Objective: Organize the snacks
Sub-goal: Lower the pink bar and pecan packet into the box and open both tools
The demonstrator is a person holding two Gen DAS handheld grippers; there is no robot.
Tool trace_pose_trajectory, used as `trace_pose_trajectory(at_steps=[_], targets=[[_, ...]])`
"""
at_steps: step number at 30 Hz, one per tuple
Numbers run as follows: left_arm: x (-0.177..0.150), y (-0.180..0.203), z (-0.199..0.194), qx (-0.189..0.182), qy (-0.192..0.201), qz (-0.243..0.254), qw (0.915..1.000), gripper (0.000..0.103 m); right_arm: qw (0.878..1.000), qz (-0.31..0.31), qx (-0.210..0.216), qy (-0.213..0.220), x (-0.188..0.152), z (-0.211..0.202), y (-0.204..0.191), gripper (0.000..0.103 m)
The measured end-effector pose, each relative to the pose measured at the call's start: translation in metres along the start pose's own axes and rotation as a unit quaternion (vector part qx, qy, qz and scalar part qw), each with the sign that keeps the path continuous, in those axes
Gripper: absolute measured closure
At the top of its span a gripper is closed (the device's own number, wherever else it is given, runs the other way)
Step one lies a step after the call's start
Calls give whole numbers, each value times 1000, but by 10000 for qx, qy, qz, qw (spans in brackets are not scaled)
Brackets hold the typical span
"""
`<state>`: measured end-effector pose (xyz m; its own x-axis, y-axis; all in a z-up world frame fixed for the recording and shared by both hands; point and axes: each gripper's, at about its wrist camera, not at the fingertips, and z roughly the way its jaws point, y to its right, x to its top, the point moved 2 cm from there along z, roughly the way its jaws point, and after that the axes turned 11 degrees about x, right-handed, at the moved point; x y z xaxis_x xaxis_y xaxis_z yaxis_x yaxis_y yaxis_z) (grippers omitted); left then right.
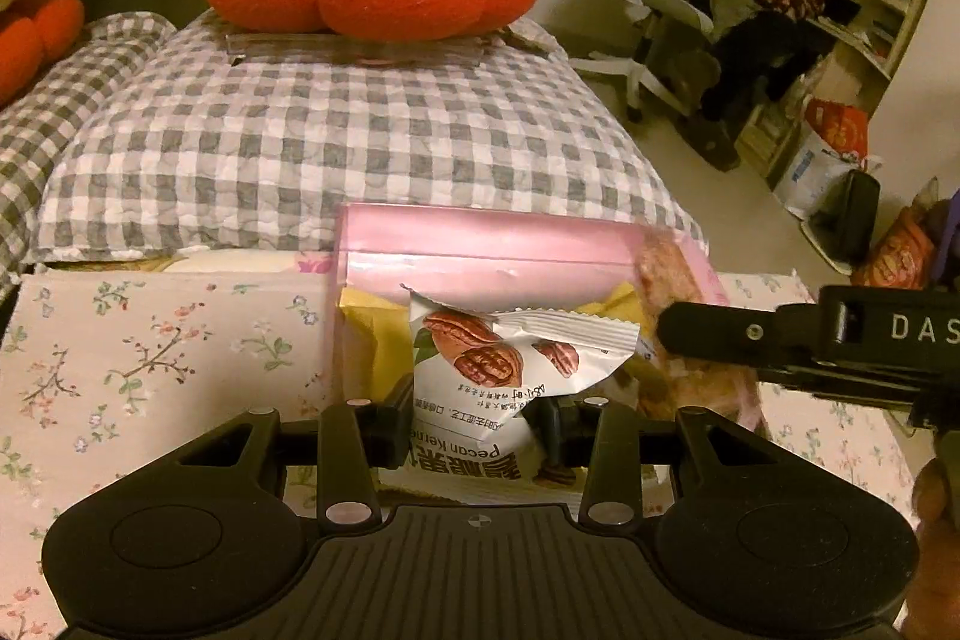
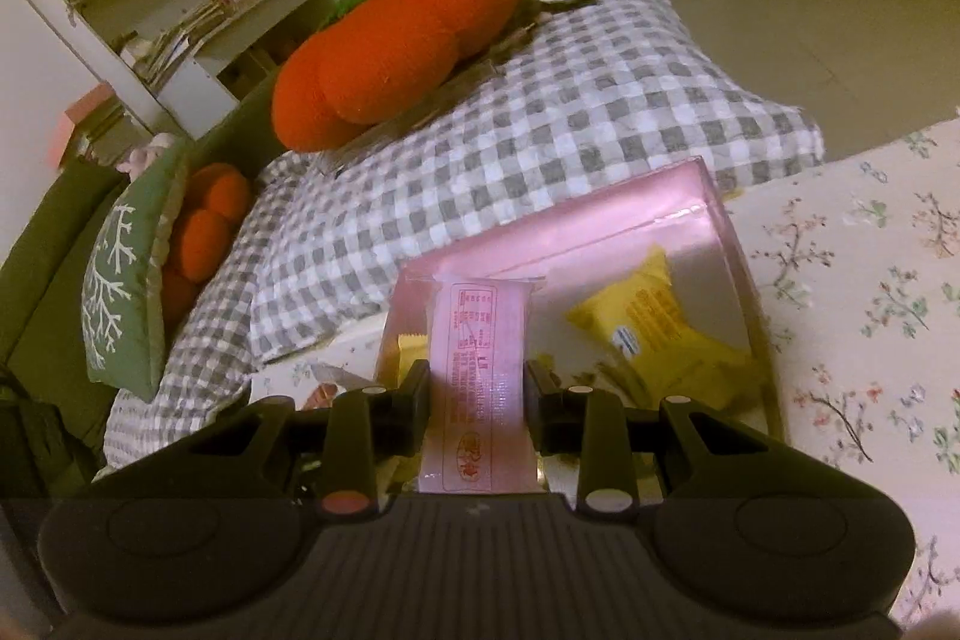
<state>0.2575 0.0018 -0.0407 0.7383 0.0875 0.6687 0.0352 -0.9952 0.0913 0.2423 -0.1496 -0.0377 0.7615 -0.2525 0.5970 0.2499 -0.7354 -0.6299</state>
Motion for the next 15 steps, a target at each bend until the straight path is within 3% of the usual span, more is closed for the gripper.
trace_pose_trajectory(at_steps=[6, 15], targets=[[1, 2, 10, -2, 108, 113, 9999, 65, 9974, 486, 522, 32, 5, 18, 11, 74], [-5, 4, 23, 269, 164, 360, 9989, 64, 9987, 421, 270, -131, -3, 38, 16, 72]])
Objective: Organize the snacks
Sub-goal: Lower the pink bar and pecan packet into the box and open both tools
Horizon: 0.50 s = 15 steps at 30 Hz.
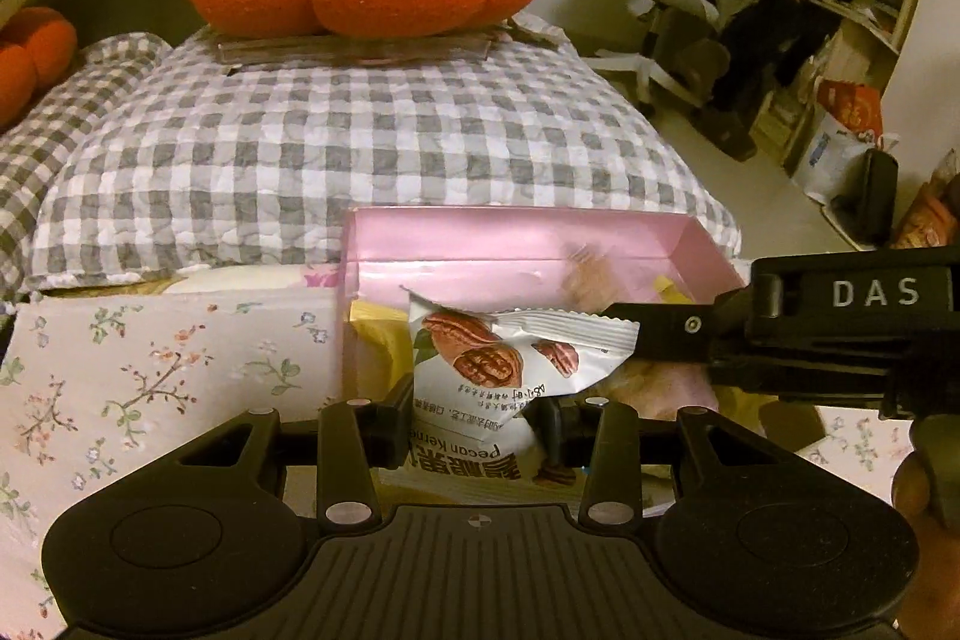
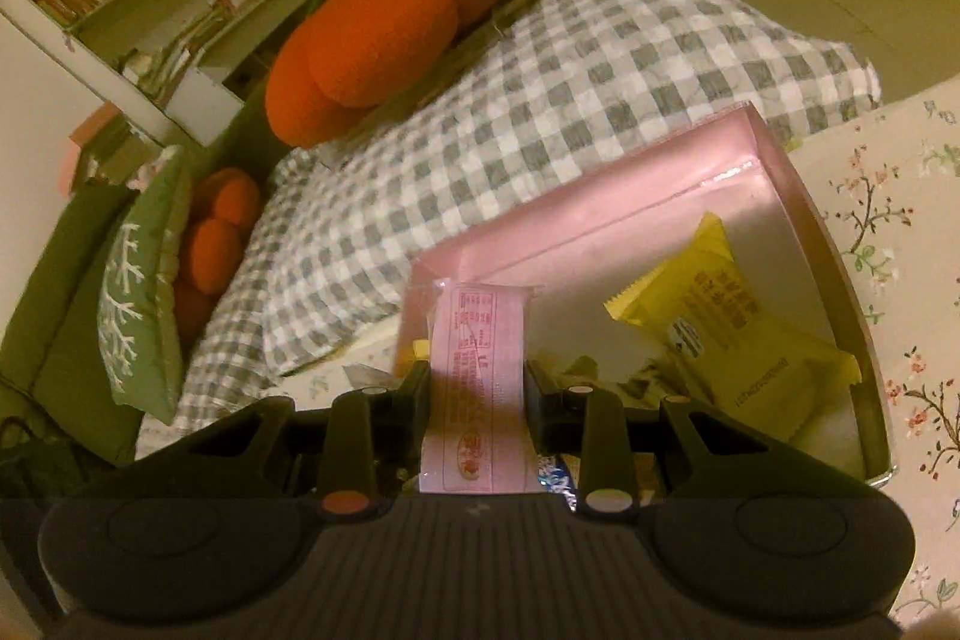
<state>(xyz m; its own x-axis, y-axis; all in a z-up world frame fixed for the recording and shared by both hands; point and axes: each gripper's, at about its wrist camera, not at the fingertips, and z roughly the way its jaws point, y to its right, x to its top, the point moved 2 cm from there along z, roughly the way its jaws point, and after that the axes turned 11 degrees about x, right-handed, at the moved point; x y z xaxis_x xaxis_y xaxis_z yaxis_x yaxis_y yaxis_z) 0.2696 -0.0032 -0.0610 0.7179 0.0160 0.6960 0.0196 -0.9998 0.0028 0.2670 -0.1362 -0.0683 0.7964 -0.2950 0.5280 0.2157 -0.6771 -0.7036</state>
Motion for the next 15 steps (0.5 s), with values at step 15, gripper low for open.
trace_pose_trajectory(at_steps=[15], targets=[[11, -16, -27, -193, 310, 31, 9993, 50, 9986, -43, -450, 291, 9, -32, -4, 58]])
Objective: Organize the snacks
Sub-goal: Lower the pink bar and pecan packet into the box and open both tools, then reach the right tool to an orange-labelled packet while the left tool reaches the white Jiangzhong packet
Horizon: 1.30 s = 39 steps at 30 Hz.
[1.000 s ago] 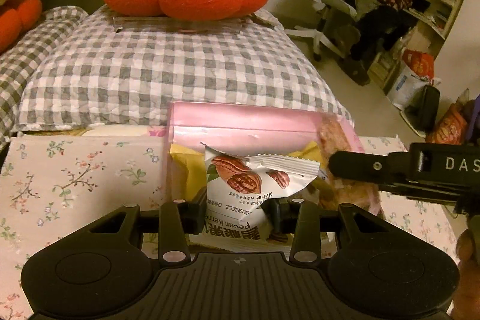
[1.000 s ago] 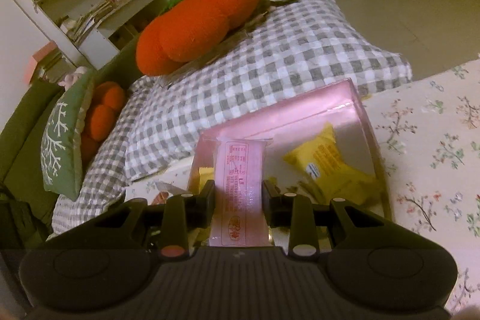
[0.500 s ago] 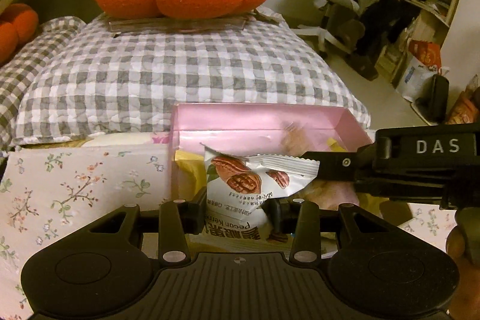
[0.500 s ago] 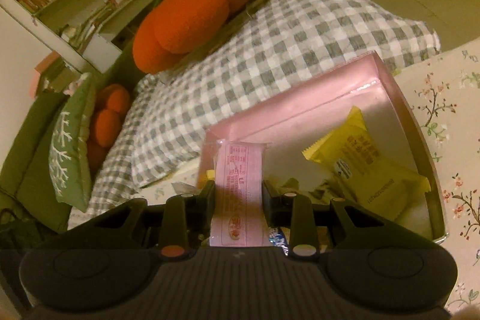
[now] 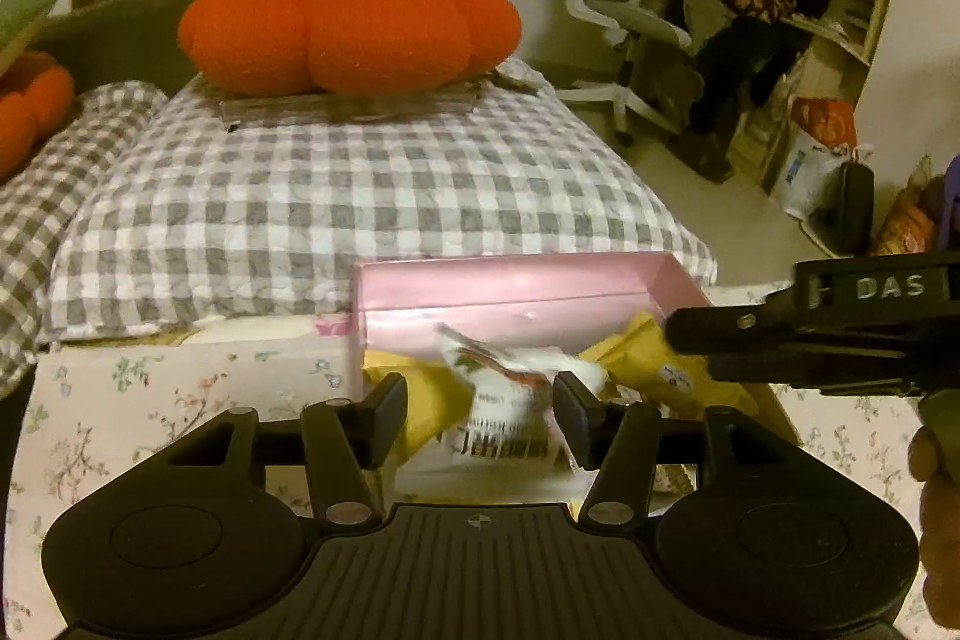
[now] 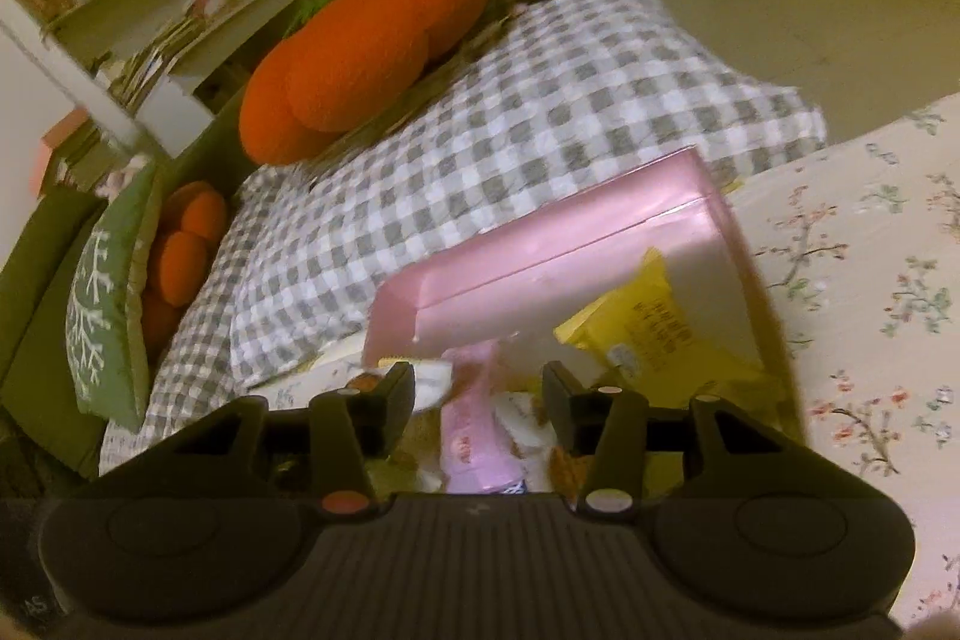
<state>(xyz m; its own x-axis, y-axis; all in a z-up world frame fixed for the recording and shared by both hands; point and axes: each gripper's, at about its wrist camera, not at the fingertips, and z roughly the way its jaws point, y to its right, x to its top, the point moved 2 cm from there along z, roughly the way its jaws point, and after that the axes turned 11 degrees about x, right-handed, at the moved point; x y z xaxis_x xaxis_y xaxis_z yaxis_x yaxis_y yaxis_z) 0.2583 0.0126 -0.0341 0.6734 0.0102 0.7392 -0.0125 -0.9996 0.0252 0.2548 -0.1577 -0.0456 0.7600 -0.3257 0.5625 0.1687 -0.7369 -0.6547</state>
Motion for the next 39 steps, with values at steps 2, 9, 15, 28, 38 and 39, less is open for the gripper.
trace_pose_trajectory(at_steps=[2, 9, 15, 28, 38, 39], targets=[[0, -6, 0, 21, -62, -130, 9999, 50, 10000, 60, 2, 56, 2, -6, 2, 58], [-1, -21, -9, 83, -186, -374, 9991, 50, 9997, -198, -152, 1, 2, -19, -11, 56], [-3, -29, -33, 176, -247, -368, 9989, 50, 9977, -626, -222, -166, -7, -31, -34, 51], [-30, -15, -89, 53, -472, 200, 9987, 40, 9938, -927, -346, -511, -34, -72, -62, 35], [-72, 4, -106, -83, -760, 622, 9951, 36, 9861, -1178, -550, -1033, -64, -79, -48, 28], [-73, 3, -105, -65, -760, 645, 9950, 36, 9850, -1217, -592, -1068, -66, -79, -46, 28]])
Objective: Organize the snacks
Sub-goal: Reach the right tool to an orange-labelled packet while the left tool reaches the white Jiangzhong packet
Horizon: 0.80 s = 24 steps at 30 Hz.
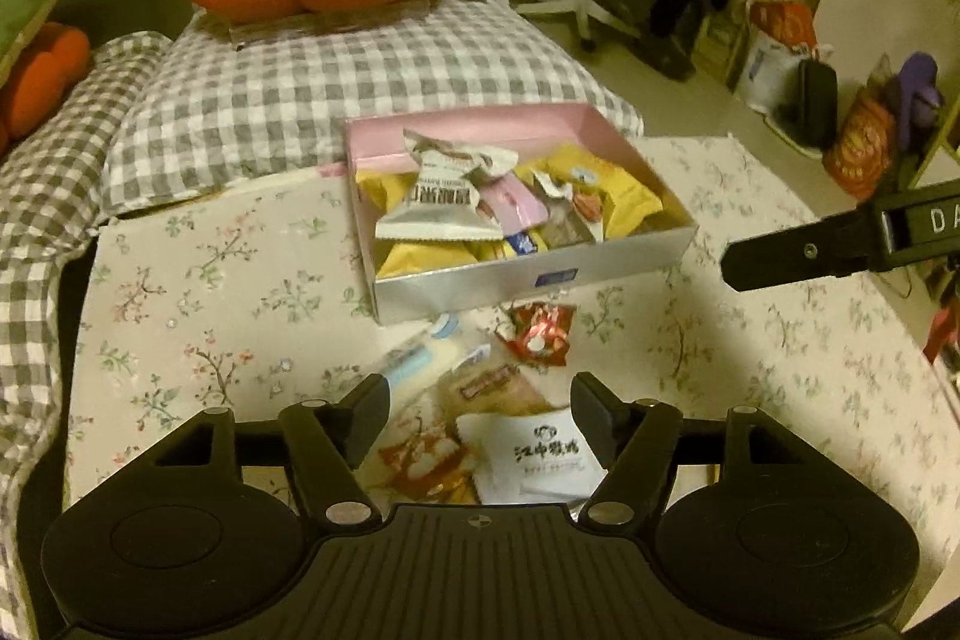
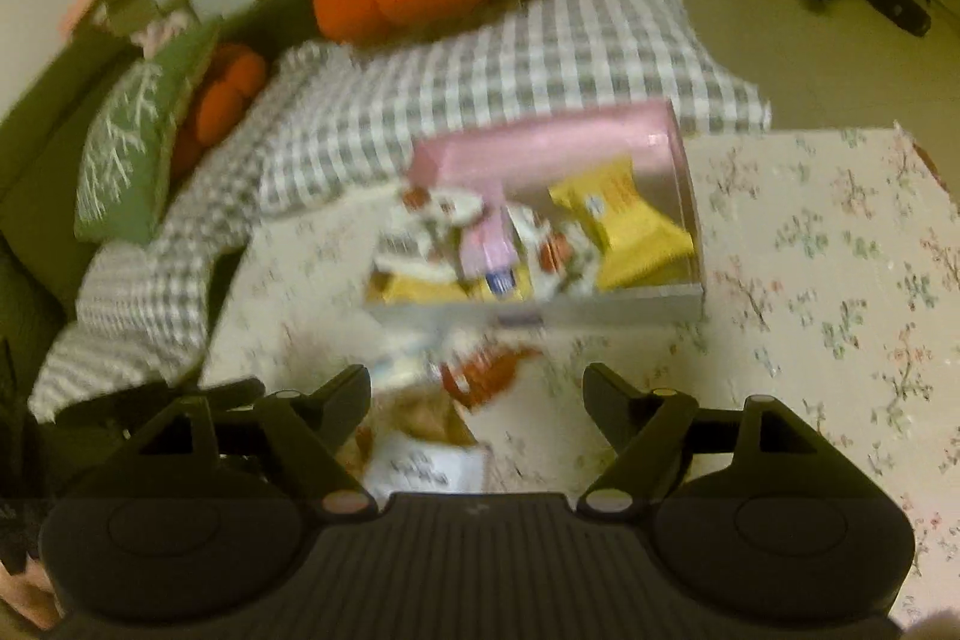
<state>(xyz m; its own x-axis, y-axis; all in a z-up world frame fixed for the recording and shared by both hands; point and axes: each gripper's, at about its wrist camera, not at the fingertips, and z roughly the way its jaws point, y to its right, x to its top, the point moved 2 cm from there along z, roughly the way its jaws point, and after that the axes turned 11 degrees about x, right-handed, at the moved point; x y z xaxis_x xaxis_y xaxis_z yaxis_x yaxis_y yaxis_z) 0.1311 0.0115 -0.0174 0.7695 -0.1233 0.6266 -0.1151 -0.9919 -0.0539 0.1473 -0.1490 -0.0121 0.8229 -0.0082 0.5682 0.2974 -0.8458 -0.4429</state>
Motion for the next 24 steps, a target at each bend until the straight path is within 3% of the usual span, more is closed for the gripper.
trace_pose_trajectory(at_steps=[6, 15, 19, 24], targets=[[-4, -6, 5, 43, -127, -74, 9999, 35, 9993, -76, -244, -270, -10, 6, 5, 28], [-13, 12, 7, -147, -260, 420, 9987, 35, 9899, -963, -511, -906, -29, 16, -5, 23], [-16, 18, 7, -115, -231, 630, 9977, 35, 9778, -1439, -759, -1322, -43, 28, -1, 23], [-16, 9, 12, -108, -416, 372, 9984, 35, 9614, -1883, -884, -1803, -60, 38, 9, 23]])
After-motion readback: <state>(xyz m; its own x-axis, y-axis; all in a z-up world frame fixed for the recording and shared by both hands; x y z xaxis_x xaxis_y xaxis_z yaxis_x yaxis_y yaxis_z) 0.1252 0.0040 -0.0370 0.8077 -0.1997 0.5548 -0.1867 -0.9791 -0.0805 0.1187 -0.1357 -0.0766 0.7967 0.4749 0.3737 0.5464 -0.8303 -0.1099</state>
